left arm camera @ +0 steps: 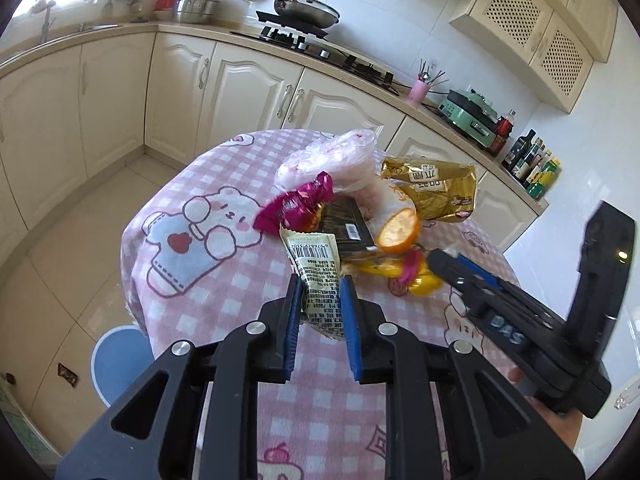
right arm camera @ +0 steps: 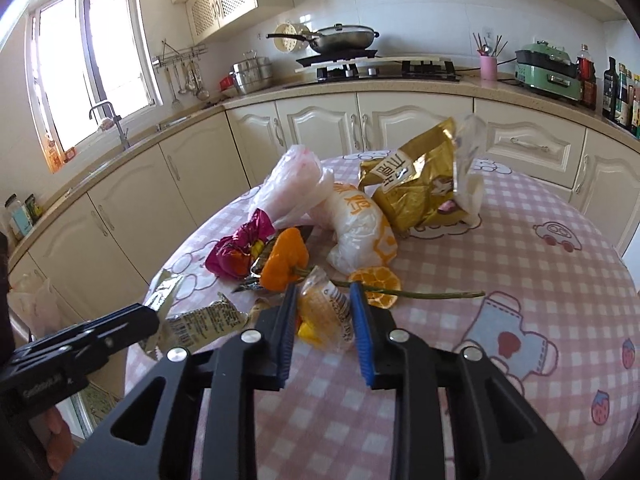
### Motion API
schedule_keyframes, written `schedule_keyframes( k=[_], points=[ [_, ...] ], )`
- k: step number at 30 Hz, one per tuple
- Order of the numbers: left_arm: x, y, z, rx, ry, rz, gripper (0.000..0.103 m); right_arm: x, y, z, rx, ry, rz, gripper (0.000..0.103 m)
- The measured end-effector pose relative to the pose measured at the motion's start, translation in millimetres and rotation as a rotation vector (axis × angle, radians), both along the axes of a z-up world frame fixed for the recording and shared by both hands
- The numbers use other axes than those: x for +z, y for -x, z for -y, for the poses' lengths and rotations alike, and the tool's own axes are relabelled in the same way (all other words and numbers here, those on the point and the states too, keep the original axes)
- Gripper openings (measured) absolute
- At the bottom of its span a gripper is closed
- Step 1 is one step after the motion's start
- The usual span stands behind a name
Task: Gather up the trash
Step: 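Grasp the green-white snack packet with the left tool while the right grasps the yellow wrapper, then carry both items over the blue bucket and open both tools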
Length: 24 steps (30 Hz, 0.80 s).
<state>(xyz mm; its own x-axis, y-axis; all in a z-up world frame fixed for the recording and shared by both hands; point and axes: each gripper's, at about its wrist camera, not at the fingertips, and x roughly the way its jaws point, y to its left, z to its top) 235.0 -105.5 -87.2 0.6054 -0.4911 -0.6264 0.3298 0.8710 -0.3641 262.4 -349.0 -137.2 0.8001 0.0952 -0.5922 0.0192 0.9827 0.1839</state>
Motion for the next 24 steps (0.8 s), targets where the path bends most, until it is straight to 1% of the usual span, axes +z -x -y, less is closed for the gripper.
schedule_keyframes(
  k=[4, 7, 9, 12, 14, 15, 20, 24],
  points=[
    [-2, 5, 4, -0.017, -0.017, -0.016, 0.019, 10, 22, 6, -0.009, -0.009, 0.039, 0.025],
    [-3, 10, 8, -0.016, -0.032, -0.019, 0.019, 9, 28, 10, -0.004, -0.016, 0.024, 0.025],
    [-1, 13, 9, -0.022, -0.02, -0.012, 0.019, 8, 32, 13, -0.005, -0.025, 0.02, 0.025],
    [0, 17, 13, -0.024, -0.033, -0.002, 0.019, 9, 38, 15, 0.001, -0.041, 0.029, 0.024],
    [5, 21, 15, -0.021, -0.028, 0.016, 0.019, 12, 42, 17, 0.024, -0.092, 0.049, 0.024],
    [6, 23, 16, -0.016, -0.03, 0.027, 0.019, 14, 44, 16, 0.023, -0.087, 0.058, 0.024],
    [18, 31, 12, 0.018, -0.013, 0.08, 0.018, 31, 52, 3, 0.053, -0.085, 0.11, 0.024],
    [23, 35, -8, 0.054, -0.009, 0.101, 0.018, 41, 50, -25, 0.119, -0.086, 0.132, 0.024]
  ],
)
